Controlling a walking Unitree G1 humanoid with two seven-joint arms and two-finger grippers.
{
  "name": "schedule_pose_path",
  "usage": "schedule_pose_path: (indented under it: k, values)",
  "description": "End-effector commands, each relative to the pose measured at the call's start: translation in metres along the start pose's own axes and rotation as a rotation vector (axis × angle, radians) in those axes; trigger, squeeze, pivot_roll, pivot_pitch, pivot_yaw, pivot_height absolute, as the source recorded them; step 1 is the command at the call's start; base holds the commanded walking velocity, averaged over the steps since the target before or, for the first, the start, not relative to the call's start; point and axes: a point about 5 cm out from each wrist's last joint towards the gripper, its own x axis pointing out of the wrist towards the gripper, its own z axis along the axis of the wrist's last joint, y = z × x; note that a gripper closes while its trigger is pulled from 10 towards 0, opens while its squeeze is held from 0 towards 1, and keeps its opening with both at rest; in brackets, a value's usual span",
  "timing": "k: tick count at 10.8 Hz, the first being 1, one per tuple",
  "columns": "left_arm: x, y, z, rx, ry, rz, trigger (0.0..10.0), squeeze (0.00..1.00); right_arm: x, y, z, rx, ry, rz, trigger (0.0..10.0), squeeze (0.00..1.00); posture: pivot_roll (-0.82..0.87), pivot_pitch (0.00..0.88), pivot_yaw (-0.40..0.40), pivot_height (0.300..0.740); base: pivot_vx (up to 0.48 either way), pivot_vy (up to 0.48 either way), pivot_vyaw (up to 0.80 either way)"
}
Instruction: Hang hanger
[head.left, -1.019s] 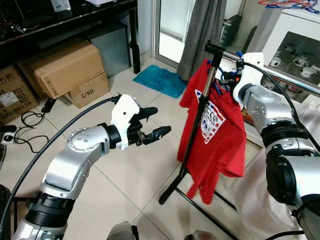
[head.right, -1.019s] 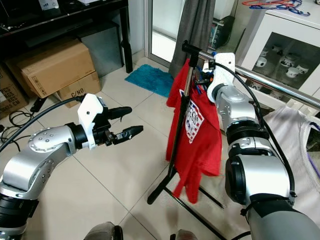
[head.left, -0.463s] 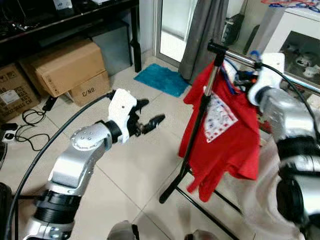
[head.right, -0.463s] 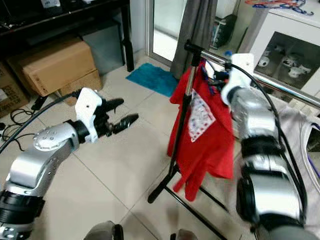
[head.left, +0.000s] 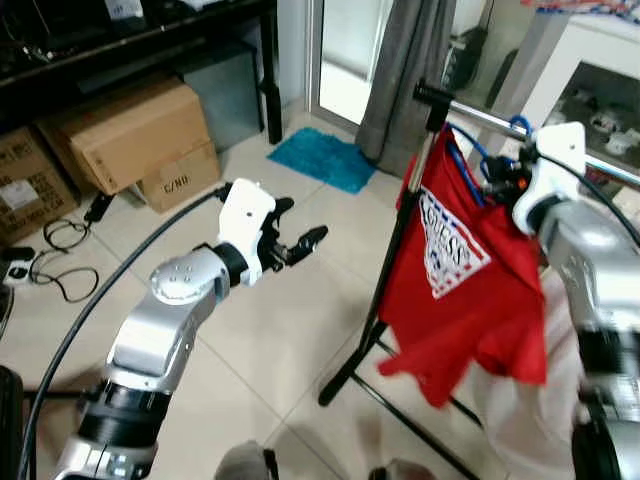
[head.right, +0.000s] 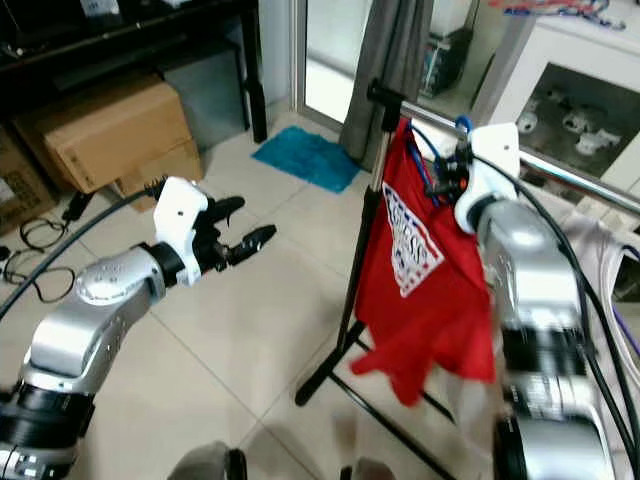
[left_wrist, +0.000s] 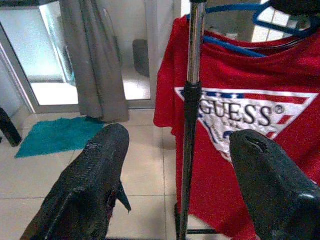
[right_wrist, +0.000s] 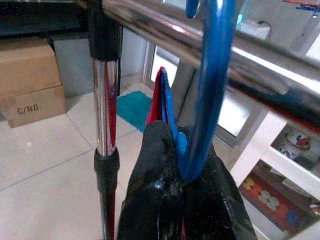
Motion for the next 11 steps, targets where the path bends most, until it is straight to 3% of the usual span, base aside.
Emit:
schedule_pose_path:
  k: [1,4,7,8,11]
  values:
    - [-0.001,0.001,0.0,0.017,0.003,0.013,10.0,0.0,-0.005,0.002,0.009,-0.002,-0.035,-0.002,0.0,0.0,-0.04,0.0,-0.02,0.74,0.0,0.0,0.0]
    - [-0.004,0.003,-0.004,0.01,0.01,0.04,10.0,0.0,-0.024,0.013,-0.01,0.024,-0.015,-0.018,0.0,0.0,-0.03,0.0,-0.032,0.74,0.0,0.0,0.0]
    - [-0.003,0.006,-0.004,0.019,0.017,0.047,10.0,0.0,-0.028,0.019,-0.021,0.042,0.024,-0.014,0.0,0.0,-0.03,0.0,-0.027,0.74,0.0,0.0,0.0]
    - [-0.003,0.006,-0.004,0.015,0.016,0.051,10.0,0.0,-0.029,0.024,-0.027,0.024,0.048,0.005,10.0,0.0,-0.03,0.0,-0.027,0.74,0.0,0.0,0.0]
    - [-0.009,0.005,-0.016,-0.005,0.042,0.073,10.0,0.0,-0.034,0.043,-0.048,0.014,0.106,0.06,10.0,0.0,-0.02,0.0,-0.035,0.74,0.0,0.0,0.0]
